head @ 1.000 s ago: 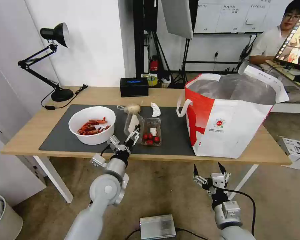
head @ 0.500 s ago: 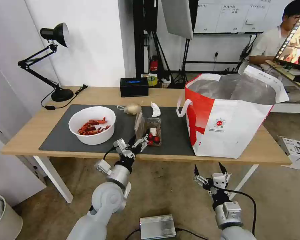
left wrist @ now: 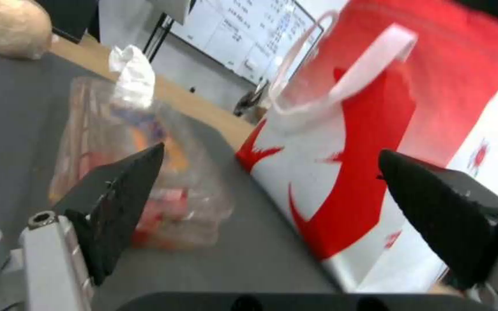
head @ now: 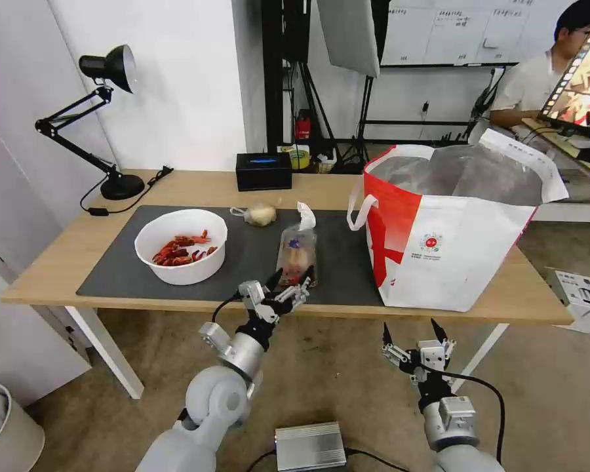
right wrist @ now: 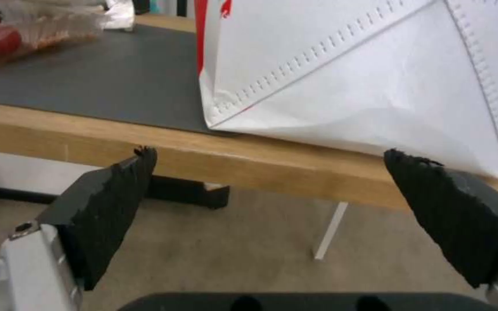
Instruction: Pick up the trash from the table and place it into the takeout bag.
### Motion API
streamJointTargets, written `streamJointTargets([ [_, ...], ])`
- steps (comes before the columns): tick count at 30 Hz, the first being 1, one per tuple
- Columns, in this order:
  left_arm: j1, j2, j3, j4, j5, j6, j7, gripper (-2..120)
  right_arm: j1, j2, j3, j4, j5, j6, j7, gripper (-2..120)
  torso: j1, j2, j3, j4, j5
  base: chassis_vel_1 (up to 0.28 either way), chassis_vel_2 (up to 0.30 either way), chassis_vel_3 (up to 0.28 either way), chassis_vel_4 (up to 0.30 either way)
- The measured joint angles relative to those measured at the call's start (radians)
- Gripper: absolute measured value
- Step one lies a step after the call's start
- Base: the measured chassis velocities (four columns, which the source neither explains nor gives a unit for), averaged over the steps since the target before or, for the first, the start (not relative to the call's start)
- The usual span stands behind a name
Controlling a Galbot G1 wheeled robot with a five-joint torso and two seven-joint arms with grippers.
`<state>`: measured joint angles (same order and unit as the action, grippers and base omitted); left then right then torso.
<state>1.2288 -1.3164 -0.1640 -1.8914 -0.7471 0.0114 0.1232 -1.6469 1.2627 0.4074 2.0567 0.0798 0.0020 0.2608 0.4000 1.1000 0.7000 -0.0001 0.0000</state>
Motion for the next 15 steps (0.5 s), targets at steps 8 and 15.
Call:
streamJointTargets([
  [8,0.026,0.023,-0.075,0.027,0.27,-0.028,0.005,100,0.035,-0.006,-0.03,0.024,0.181,0.0,-0.062,100,0.0,0.0,0.0,0.0001,-0.0001,0.0,0.0,0.0,0.0],
  [15,0.02,0.037,-0.119,0.027,0.392,-0.055,0.017,97,0.123,-0.016,-0.107,0.049,0.345,-0.02,-0.097,99,0.0,0.0,0.0,0.0002,0.0,0.0,0.0,0.0,0.0],
])
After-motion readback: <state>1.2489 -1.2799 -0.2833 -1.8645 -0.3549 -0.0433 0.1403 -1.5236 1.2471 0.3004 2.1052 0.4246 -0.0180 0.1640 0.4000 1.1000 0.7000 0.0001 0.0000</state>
